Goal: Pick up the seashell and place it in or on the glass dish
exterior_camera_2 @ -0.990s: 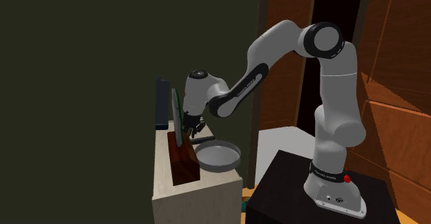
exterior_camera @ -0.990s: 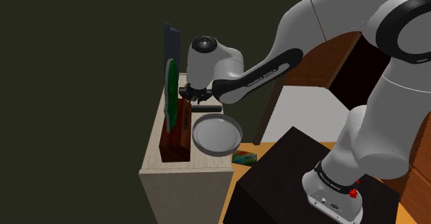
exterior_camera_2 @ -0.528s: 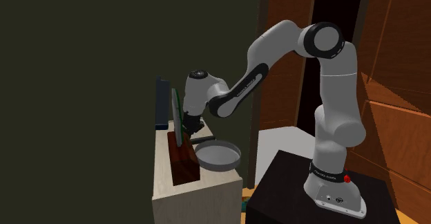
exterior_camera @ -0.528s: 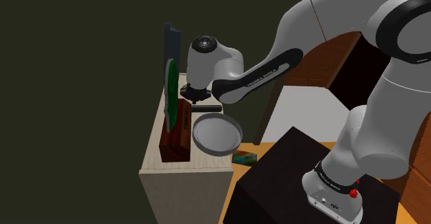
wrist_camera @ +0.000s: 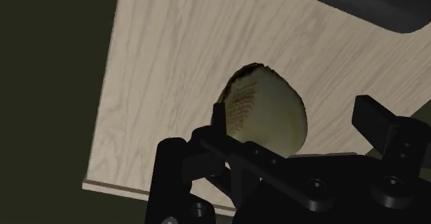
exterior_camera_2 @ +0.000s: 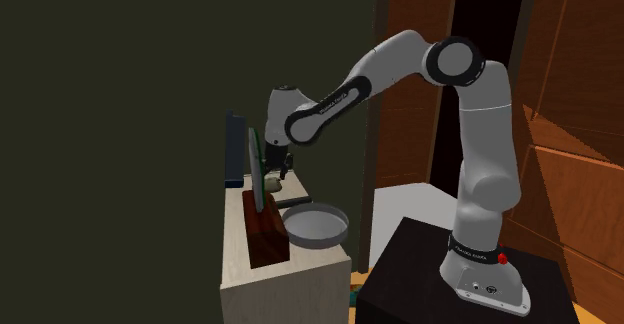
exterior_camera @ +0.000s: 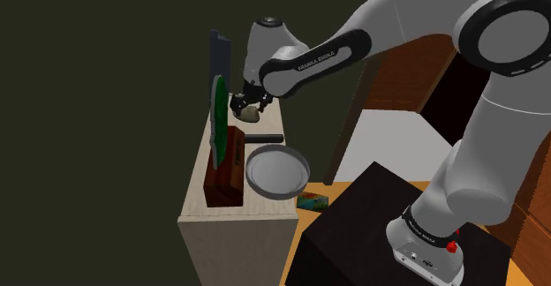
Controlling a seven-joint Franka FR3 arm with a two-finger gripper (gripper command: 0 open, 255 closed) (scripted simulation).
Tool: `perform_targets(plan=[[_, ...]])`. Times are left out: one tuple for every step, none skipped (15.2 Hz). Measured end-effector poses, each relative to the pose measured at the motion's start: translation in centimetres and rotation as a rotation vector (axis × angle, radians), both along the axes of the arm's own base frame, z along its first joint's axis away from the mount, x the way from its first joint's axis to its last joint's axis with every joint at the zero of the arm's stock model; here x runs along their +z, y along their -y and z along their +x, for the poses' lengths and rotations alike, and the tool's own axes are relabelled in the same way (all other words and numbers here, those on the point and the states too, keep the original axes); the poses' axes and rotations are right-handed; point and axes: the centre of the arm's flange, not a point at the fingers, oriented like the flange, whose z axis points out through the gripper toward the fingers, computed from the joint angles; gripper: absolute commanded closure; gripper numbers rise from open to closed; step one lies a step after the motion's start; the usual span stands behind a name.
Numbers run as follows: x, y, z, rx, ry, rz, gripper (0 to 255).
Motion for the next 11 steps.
perform_targets(plan=[[0.5,0.9,1.3,0.102,-0.033,0.002,0],[1.0,2.0,3.1,0.199,-0.064,0.006,0],[1.4,2.8,5.1,0.302,-0.095,0.010,0],[1.8,2.9,6.9,0.405,-0.127,0.013,0],[1.9,3.1,8.4,0.487,-0.152,0.017,0],[1.7,3.3,9.1,0.531,-0.166,0.020,0],[1.3,3.3,9.5,0.554,-0.172,0.022,0],[0.8,3.4,9.6,0.566,-0.176,0.023,0],[0.3,3.2,9.7,0.572,-0.178,0.024,0],[-0.1,3.2,9.9,0.575,-0.179,0.024,0],[-0.6,3.1,9.9,0.577,-0.179,0.025,0]])
